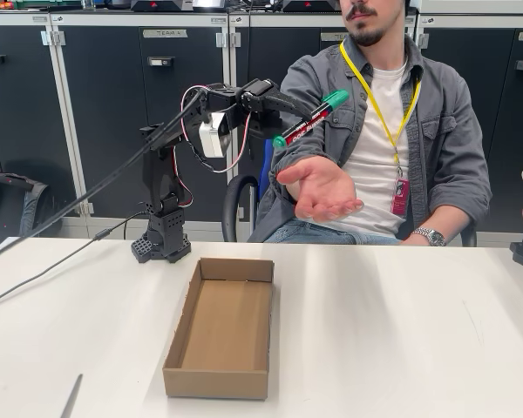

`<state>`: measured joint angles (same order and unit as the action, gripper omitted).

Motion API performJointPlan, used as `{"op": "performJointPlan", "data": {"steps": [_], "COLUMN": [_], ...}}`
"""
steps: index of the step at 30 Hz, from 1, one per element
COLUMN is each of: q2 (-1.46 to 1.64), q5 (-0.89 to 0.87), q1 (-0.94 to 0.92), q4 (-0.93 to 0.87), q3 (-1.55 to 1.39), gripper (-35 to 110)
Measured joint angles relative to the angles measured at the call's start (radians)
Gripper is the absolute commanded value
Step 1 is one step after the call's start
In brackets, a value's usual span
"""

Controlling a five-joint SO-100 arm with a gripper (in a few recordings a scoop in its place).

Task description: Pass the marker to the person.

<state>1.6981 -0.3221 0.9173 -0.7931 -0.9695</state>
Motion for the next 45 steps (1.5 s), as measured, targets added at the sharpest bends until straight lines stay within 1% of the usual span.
{"op": "performJointPlan", "data": {"steps": [6,11,18,21,29,34,39,42,45], "q2": [-0.054,-0.072,-0.104,-0.12,-0.186,-0.204,-0.204,-0.204,-0.202], "q5": [-0.12,-0.132,-0.132,-0.109,0.028,0.097,0.124,0.11,0.08], "q1": [0.064,0.121,0.206,0.253,0.388,0.431,0.431,0.396,0.351], "q4": [-0.126,-0.181,-0.186,-0.186,-0.17,-0.178,-0.258,-0.341,-0.362], "q3": [0.051,0.052,0.052,0.052,0.097,0.124,0.147,0.147,0.127], "gripper": [-5,-5,-5,-5,-5,-5,-5,-5,-5]}}
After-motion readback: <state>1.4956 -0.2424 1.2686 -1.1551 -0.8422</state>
